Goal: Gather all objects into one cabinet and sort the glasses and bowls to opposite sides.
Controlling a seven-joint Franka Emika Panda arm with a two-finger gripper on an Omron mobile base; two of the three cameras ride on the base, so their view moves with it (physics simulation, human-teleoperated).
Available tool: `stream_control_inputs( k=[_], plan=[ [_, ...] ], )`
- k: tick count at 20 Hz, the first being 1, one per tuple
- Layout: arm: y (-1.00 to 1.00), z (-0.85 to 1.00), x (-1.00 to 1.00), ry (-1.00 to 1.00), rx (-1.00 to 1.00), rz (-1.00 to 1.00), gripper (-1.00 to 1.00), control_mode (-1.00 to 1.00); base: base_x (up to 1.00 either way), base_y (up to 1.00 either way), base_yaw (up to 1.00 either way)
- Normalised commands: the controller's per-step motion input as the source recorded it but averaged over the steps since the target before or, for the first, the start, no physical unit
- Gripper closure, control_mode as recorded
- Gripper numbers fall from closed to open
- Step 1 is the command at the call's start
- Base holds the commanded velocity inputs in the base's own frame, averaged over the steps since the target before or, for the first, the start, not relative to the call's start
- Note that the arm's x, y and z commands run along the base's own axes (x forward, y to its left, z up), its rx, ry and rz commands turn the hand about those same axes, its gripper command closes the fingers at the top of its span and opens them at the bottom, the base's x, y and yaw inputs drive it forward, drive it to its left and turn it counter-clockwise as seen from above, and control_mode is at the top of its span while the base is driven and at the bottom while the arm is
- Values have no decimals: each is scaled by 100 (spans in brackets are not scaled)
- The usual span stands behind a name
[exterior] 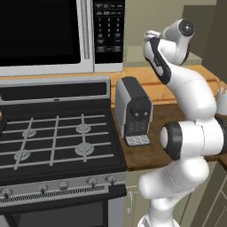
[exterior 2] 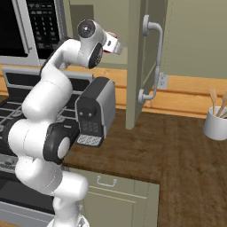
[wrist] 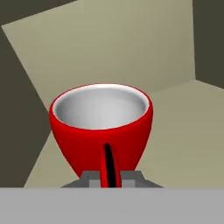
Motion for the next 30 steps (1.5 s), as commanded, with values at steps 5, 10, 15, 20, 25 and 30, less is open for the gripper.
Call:
stream_control_inputs(
  k=[5, 10, 15, 20, 25, 30],
  plan=[
    [4, 8, -100, 0, 2, 0, 100, -100, 0, 0, 0],
    [1, 22, -100, 2, 1, 0, 100, -100, 0, 0, 0],
    [33, 1, -100, 0, -1, 0, 100, -100, 0, 0, 0],
    [18, -2, -100, 6, 0, 0, 100, -100, 0, 0, 0],
    [20, -8, -100, 2, -5, 0, 100, -100, 0, 0, 0],
    [4, -2, -100, 14, 0, 0, 100, -100, 0, 0, 0]
  ],
)
